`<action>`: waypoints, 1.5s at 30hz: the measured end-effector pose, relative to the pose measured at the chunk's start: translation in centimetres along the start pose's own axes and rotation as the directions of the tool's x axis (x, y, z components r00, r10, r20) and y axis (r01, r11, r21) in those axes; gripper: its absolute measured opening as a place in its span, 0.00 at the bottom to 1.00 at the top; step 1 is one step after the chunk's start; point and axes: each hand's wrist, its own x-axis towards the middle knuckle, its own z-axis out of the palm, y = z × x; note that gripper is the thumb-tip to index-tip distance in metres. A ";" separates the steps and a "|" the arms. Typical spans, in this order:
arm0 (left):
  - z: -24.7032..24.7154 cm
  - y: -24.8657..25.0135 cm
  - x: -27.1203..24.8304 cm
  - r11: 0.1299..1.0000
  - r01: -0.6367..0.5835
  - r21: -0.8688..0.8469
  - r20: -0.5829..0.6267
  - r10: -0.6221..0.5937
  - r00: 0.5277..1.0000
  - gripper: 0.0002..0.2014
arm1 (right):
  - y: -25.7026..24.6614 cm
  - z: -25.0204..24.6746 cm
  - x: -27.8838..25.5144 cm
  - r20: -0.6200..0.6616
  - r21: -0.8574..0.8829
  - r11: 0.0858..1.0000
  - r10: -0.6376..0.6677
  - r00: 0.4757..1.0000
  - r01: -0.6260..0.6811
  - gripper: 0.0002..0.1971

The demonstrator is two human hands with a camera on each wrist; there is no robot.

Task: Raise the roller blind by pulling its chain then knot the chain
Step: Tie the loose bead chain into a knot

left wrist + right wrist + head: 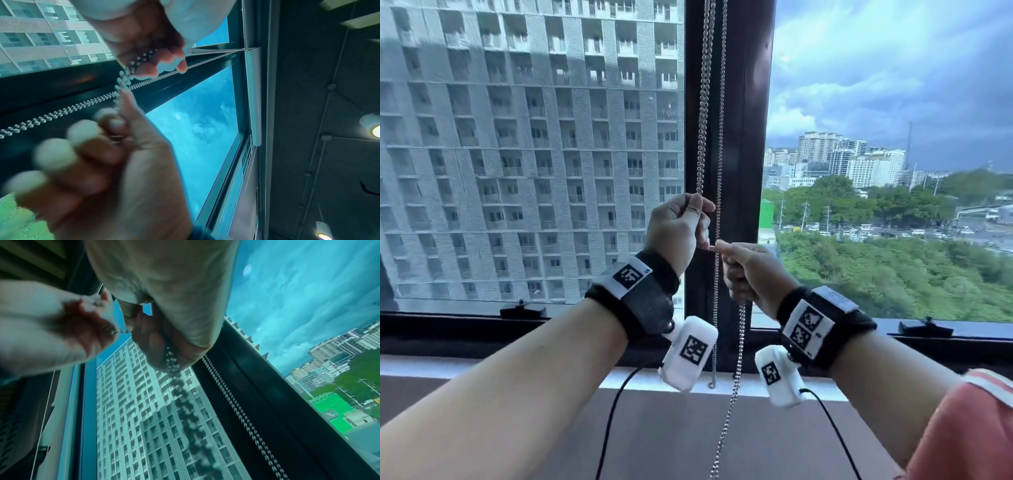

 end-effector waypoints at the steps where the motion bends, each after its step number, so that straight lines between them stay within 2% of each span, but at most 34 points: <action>1: -0.1 0.3 -0.2 1.000 -0.001 0.021 0.021 0.001 1.000 0.14 | -1.0 -0.2 -0.1 -0.011 0.002 1.000 -0.002 1.000 0.002 0.21; 6: 0.5 1.6 -1.2 0.994 -0.019 0.109 0.056 0.013 0.998 0.14 | -5.8 0.3 -0.4 -0.054 -0.057 0.998 0.003 0.999 -0.006 0.19; 9: 0.8 2.3 -1.7 0.997 0.056 0.056 0.054 -0.059 0.997 0.15 | -8.1 0.6 -0.5 -0.077 -0.106 0.993 0.050 0.996 -0.058 0.17; 13: 0.9 3.1 -2.0 0.986 0.168 -0.021 0.030 -0.167 0.985 0.11 | -11.0 0.9 -0.8 -0.089 -0.083 0.994 0.062 0.994 -0.070 0.15; 17: 1.3 3.8 -2.3 0.978 0.201 0.049 0.075 -0.204 0.976 0.07 | -12.9 1.4 -1.1 -0.112 -0.143 0.988 0.038 0.993 -0.054 0.12; 20: 1.6 4.1 -2.4 0.978 0.164 0.130 0.085 -0.176 0.981 0.06 | -13.4 2.1 -1.5 -0.104 -0.201 0.979 0.024 0.994 -0.045 0.10; 23: 1.6 4.5 -2.3 0.984 0.128 0.127 0.039 -0.134 0.990 0.04 | -13.5 2.5 -2.0 -0.109 -0.216 0.976 0.005 0.994 -0.029 0.14; 28: 1.5 4.7 -2.6 0.984 0.123 0.127 -0.026 -0.121 0.992 0.05 | -13.4 2.5 -3.3 -0.008 -0.124 0.990 0.074 0.997 -0.074 0.11; 32: 1.2 4.2 -2.6 0.983 0.078 0.168 -0.082 -0.065 0.994 0.08 | -12.9 2.7 -3.7 -0.014 -0.109 0.994 0.022 1.000 -0.023 0.04; 36: 1.2 3.9 -2.6 0.973 -0.007 0.231 -0.140 0.041 0.989 0.07 | -12.3 2.9 -3.7 -0.003 0.015 0.999 0.037 0.999 -0.037 0.10; 40: 1.2 4.0 -2.4 0.962 -0.067 0.263 -0.219 0.127 0.967 0.14 | -11.9 3.4 -3.4 -0.079 0.124 0.992 0.040 0.996 -0.030 0.09; 45: 1.0 3.8 -2.7 0.981 -0.089 0.171 -0.206 0.124 0.971 0.13 | -11.3 3.7 -3.1 -0.149 0.183 0.983 -0.005 0.989 0.033 0.10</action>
